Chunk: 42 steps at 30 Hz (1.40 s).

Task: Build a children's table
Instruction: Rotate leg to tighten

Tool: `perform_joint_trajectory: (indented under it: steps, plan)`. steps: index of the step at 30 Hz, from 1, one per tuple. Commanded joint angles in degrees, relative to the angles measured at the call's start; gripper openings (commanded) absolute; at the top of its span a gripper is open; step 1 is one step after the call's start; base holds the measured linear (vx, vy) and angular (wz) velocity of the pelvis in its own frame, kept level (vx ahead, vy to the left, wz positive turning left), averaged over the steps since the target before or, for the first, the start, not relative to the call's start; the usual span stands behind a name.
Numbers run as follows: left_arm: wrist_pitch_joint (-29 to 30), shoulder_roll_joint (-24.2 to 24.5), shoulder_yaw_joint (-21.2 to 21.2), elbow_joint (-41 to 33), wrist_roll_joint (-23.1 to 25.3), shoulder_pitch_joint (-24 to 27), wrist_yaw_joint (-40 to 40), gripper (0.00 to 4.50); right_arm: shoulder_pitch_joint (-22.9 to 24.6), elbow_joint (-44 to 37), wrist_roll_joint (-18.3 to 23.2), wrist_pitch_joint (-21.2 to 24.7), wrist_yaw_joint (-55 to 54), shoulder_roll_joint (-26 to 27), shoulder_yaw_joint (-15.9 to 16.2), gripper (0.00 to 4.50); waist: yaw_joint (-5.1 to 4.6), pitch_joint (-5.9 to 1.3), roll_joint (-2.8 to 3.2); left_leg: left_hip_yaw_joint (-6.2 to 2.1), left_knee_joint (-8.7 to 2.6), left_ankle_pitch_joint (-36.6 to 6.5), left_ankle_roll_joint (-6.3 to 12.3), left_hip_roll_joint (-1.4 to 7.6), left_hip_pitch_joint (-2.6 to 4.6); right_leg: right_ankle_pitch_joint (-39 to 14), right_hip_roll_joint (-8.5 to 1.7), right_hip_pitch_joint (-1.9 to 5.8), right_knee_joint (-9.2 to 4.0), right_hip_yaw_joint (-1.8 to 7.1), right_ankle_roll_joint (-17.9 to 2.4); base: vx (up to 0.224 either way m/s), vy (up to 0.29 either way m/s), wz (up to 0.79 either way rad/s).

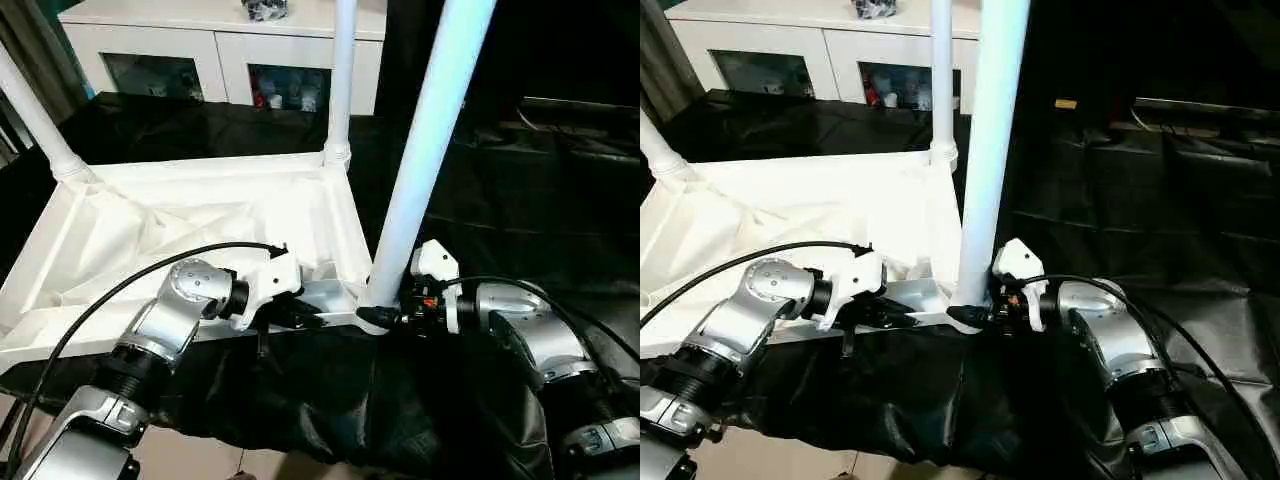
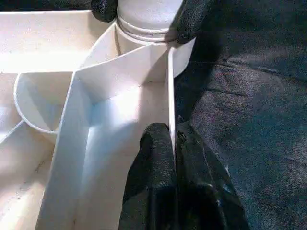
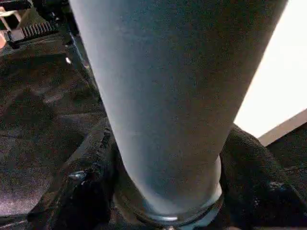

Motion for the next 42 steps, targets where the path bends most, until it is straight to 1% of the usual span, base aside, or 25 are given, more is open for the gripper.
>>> perform_joint_trajectory:
  steps: [1,3,4,5,7,9,11,12,13,15,16,17,18,19,21,24,26,27,28,29,31,32,33,38,42]
  plan:
    - [0.1,-1.0,-0.2,1.0,-0.6,-0.3,1.2,0.00,1.1,-0.4,0.0,1.0,-1.2,1.2,0.4,2.65,0.21,-3.71,-0.37,-0.29,-3.40,-2.6,5.34,2.38,-0.65,-3.7,-3.91,3.57,-3.25,1.92,-16.4,0.000,0.000,0.00]
    - [1.0,-2.9,0.5,2.8,1.1,-1.6,6.7,0.00,2.1,-0.1,-1.7,1.1,-8.5,3.8,-0.5,2.65,0.10,-3.58,-0.41,-0.30,-3.49,-3.8,4.73,2.30,-0.64,-5.1,-3.88,3.54,-3.53,1.92,-16.2,0.000,0.000,0.00]
    - [0.8,-3.7,0.6,3.5,1.6,-2.0,8.5,0.00,2.5,0.0,-2.5,0.8,-11.3,4.8,-0.7,2.65,-0.10,-3.06,-0.47,-0.23,-3.75,-5.6,3.88,2.27,-0.50,-8.3,-3.79,3.15,-4.09,1.95,-15.5,0.000,0.000,0.00]
    - [0.9,-4.1,0.8,3.8,1.8,-2.3,9.5,0.00,2.6,0.0,-2.8,0.9,-12.7,5.3,-0.8,2.65,-0.17,-3.02,-0.50,-0.30,-3.82,-6.4,3.30,2.18,-0.49,-10.4,-3.83,3.24,-4.24,1.95,-14.9,0.000,0.000,0.00]
    - [2.2,-7.7,1.6,5.4,2.4,-3.6,15.4,0.00,4.2,-0.6,-4.3,2.9,-23.2,10.2,-2.2,2.64,-0.45,-2.62,-0.47,-0.38,-4.19,-8.9,1.42,2.14,-0.17,-16.7,-3.77,2.86,-4.88,2.16,-12.7,0.000,0.000,0.00]
    - [2.6,-9.2,1.7,6.1,2.8,-4.1,17.7,0.00,4.7,-0.7,-4.5,3.5,-26.9,12.4,-2.8,2.64,-0.68,-2.48,-0.54,-0.56,-4.49,-10.6,0.54,2.02,-0.14,-20.3,-3.72,2.79,-5.25,2.16,-10.9,0.000,0.000,0.00]
    - [3.4,-11.8,1.7,7.0,3.3,-4.9,21.3,0.00,5.5,-0.5,-5.4,4.3,-33.7,16.5,-3.5,2.64,-0.77,-2.46,-0.53,-0.63,-4.58,-11.0,0.58,2.03,-0.15,-20.8,-3.63,2.64,-5.36,2.28,-10.1,0.000,0.000,0.00]
    - [4.1,-13.7,1.7,7.3,3.6,-5.1,23.8,0.00,5.5,0.5,-6.8,3.7,-39.3,19.5,-3.7,2.64,-0.83,-2.43,-0.01,-0.68,-4.66,-11.8,0.23,2.09,-0.04,-21.0,-3.70,2.36,-5.39,2.34,-10.1,0.000,0.000,0.00]
    - [4.5,-15.6,1.4,7.2,3.7,-5.2,25.6,0.00,4.9,2.0,-7.9,2.4,-44.5,22.7,-3.8,2.64,-1.08,-2.46,-0.24,-0.80,-4.78,-11.8,-0.52,2.02,-0.27,-21.4,-3.78,2.45,-5.38,2.27,-9.7,0.000,0.000,0.00]
    - [4.2,-16.4,0.9,7.0,3.9,-5.2,25.8,0.00,4.1,2.7,-8.0,1.3,-45.6,24.1,-3.8,2.64,-1.10,-2.52,-0.18,-0.86,-4.82,-12.6,-0.46,1.95,-0.10,-21.9,-3.75,2.36,-5.50,2.31,-9.2,0.000,0.000,0.00]
    - [3.7,-16.6,0.6,7.0,4.1,-5.1,25.6,0.00,3.6,2.7,-7.7,0.7,-45.4,24.5,-3.7,2.99,-1.10,-2.62,-0.22,-0.80,-4.76,-12.4,0.16,1.92,-0.21,-20.7,-3.70,2.49,-5.49,2.38,-9.3,0.000,0.000,0.00]
    - [3.6,-16.5,0.5,6.9,4.1,-5.0,25.4,0.00,3.5,2.7,-7.6,0.6,-45.1,24.5,-3.7,3.20,-1.09,-2.64,-0.20,-0.79,-4.74,-12.2,0.51,1.90,-0.29,-19.9,-3.71,2.51,-5.45,2.43,-9.4,0.000,0.000,0.00]
    - [3.3,-16.5,0.4,6.8,4.1,-4.9,25.0,0.00,3.2,2.6,-7.2,0.4,-44.5,24.5,-3.8,3.20,-1.05,-2.67,-0.14,-0.73,-4.73,-11.7,1.05,1.90,-0.42,-18.6,-3.71,2.61,-5.39,2.47,-9.7,0.000,0.000,0.00]
    - [1.9,-15.9,0.6,6.5,3.9,-4.4,23.8,0.00,2.9,1.5,-5.1,1.2,-42.1,24.0,-5.4,3.34,-1.07,-2.78,-0.19,-0.69,-4.68,-11.2,1.39,1.89,-0.47,-17.6,-3.69,2.69,-5.30,2.44,-9.9,0.000,0.000,0.00]
    - [1.0,-15.4,0.7,6.1,3.7,-4.1,22.8,0.00,2.8,0.9,-4.4,1.3,-40.8,23.1,-6.0,3.42,-0.99,-2.81,-0.17,-0.72,-4.68,-11.0,2.04,1.95,-0.51,-17.2,-3.78,2.81,-5.27,2.43,-10.2,0.000,0.000,0.00]
    - [0.5,-13.4,0.8,4.6,2.8,-3.0,18.9,0.00,2.5,0.4,-5.6,0.4,-36.4,18.9,-5.6,3.75,-0.93,-2.92,-0.19,-0.67,-4.60,-10.2,2.49,2.04,-0.56,-15.9,-3.86,2.89,-5.18,2.40,-10.9,0.000,0.000,0.00]
    - [0.7,-13.0,0.7,4.3,2.7,-2.8,18.1,0.00,2.4,0.5,-5.9,0.2,-35.6,18.2,-5.5,3.75,-0.97,-3.03,-0.14,-0.62,-4.45,-9.2,2.83,2.04,-0.75,-14.2,-3.86,3.06,-4.99,2.37,-11.4,0.000,0.000,0.00]
    - [1.0,-11.3,0.8,3.6,2.2,-2.2,15.8,0.00,2.4,0.7,-5.3,-0.4,-29.7,14.7,-4.2,3.75,-1.02,-3.16,-0.20,-0.55,-4.34,-8.1,3.05,1.99,-0.83,-12.4,-3.84,3.15,-4.84,2.39,-11.9,0.000,0.000,0.00]
    - [0.9,-10.4,0.9,3.3,1.8,-1.9,14.4,0.00,2.5,0.5,-4.9,-0.6,-26.0,12.8,-3.5,3.75,-1.00,-3.26,-0.55,-0.57,-4.17,-7.2,3.75,1.96,-0.91,-10.3,-3.68,3.54,-4.56,2.22,-12.6,0.000,0.000,0.00]
    - [0.7,-9.8,0.9,3.0,1.5,-1.7,13.5,0.00,2.6,0.4,-4.6,-0.8,-23.6,11.5,-3.0,3.75,-0.90,-3.28,-0.32,-0.54,-4.12,-6.9,4.18,2.10,-0.82,-9.4,-3.81,3.40,-4.44,2.26,-13.1,0.000,0.000,0.00]
    - [0.7,-8.9,1.4,2.3,0.2,-1.4,11.1,0.00,2.7,0.1,-4.2,-1.5,-18.3,9.1,-2.1,3.75,-0.95,-3.21,-0.26,-0.39,-4.01,-6.3,5.14,2.13,-0.94,-7.9,-3.88,3.31,-4.39,2.30,-14.1,0.000,0.000,0.00]
    - [0.6,-8.4,1.5,2.0,-0.2,-1.3,10.1,0.00,2.7,-0.2,-3.9,-1.6,-15.9,8.0,-1.7,3.75,-0.83,-3.29,-0.61,-0.37,-3.92,-5.6,5.63,2.10,-0.97,-7.1,-3.86,3.49,-4.23,2.26,-14.4,0.000,0.000,0.00]
    - [0.6,-7.4,1.6,1.8,-0.7,-1.3,8.1,0.00,2.7,-0.5,-3.7,-2.3,-11.8,6.2,-0.9,3.75,-0.82,-3.19,-0.48,-0.36,-3.96,-5.5,6.30,2.25,-0.95,-6.8,-3.87,3.35,-4.22,2.20,-14.9,0.000,0.000,0.00]
    - [0.8,-4.9,1.2,1.2,-1.6,-1.6,3.3,0.00,2.0,-0.5,-2.2,-2.1,-3.7,3.6,0.1,3.75,-0.93,-2.97,-0.48,-0.40,-4.21,-7.3,5.75,2.50,-0.69,-9.8,-3.93,3.10,-4.42,2.15,-15.1,0.000,0.000,0.00]
    - [0.7,-3.2,0.8,1.0,-1.9,-1.7,0.4,0.00,1.1,-0.2,-0.8,-1.3,2.6,1.7,1.6,3.38,-0.82,-2.91,-0.64,-0.37,-4.14,-6.3,5.72,2.56,-0.73,-7.5,-3.90,3.24,-4.14,2.16,-16.0,0.000,0.000,0.00]
